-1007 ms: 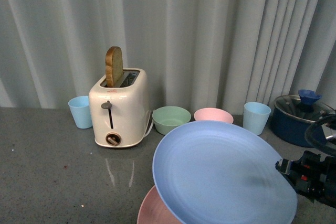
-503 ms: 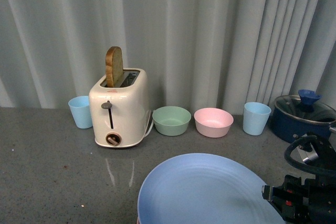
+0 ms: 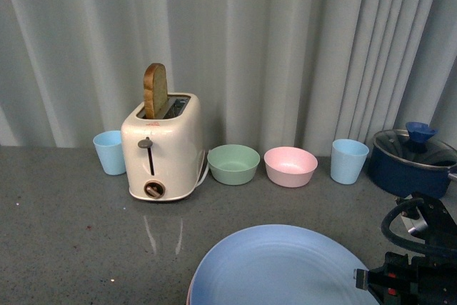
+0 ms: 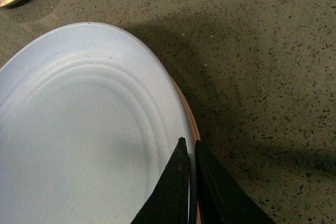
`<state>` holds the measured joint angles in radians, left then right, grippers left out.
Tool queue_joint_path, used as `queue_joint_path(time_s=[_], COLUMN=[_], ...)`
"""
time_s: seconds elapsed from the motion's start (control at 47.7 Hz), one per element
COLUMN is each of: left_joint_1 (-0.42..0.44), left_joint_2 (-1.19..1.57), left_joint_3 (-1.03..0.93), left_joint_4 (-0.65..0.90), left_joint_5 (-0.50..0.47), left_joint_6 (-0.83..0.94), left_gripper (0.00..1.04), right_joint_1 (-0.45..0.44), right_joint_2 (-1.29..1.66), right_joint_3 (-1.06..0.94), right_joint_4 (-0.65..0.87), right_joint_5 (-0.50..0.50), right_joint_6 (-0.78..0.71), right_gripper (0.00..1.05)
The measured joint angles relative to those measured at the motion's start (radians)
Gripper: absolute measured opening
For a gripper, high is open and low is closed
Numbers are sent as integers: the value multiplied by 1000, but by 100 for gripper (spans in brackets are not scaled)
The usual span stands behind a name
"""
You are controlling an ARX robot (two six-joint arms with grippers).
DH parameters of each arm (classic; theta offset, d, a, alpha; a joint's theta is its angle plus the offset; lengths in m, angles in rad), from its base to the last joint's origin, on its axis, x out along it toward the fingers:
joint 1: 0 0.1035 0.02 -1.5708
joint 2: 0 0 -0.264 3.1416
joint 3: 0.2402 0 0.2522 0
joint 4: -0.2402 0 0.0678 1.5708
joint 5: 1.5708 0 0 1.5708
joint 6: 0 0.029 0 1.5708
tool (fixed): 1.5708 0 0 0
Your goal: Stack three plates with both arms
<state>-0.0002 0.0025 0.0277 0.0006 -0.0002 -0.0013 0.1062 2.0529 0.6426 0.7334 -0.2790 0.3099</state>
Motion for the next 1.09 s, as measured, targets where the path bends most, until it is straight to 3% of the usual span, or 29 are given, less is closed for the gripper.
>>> queue_joint_path(time_s=[0.105, 0.336, 0.462, 0.692, 0.839, 0.965, 1.091], left_joint_1=[0, 0, 0, 0, 0, 0, 0], left_joint_2=[0, 0, 0, 0, 0, 0, 0], left_joint_3=[0, 0, 0, 0, 0, 0, 0], left_joint_4=[0, 0, 0, 0, 0, 0, 0], left_joint_5=[0, 0, 0, 0, 0, 0, 0], left_joint_6=[0, 0, 0, 0, 0, 0, 0], left_gripper=[98, 98, 98, 98, 98, 98, 98], right_joint_1=[1, 2, -5, -56, -129, -212, -205], right_joint_2=[1, 1, -42, -204, -351, -600, -826], right_joint_3=[1, 7, -12, -108, -181, -198, -195], right_joint_4=[-9, -17, -43, -81, -146, -287, -385], right_joint_5=[10, 11, 3, -24, -7, 81, 153], right_joint_6=[-4, -1, 4, 16, 30, 68, 73], right_gripper=[3, 38, 65, 98, 97, 97, 97])
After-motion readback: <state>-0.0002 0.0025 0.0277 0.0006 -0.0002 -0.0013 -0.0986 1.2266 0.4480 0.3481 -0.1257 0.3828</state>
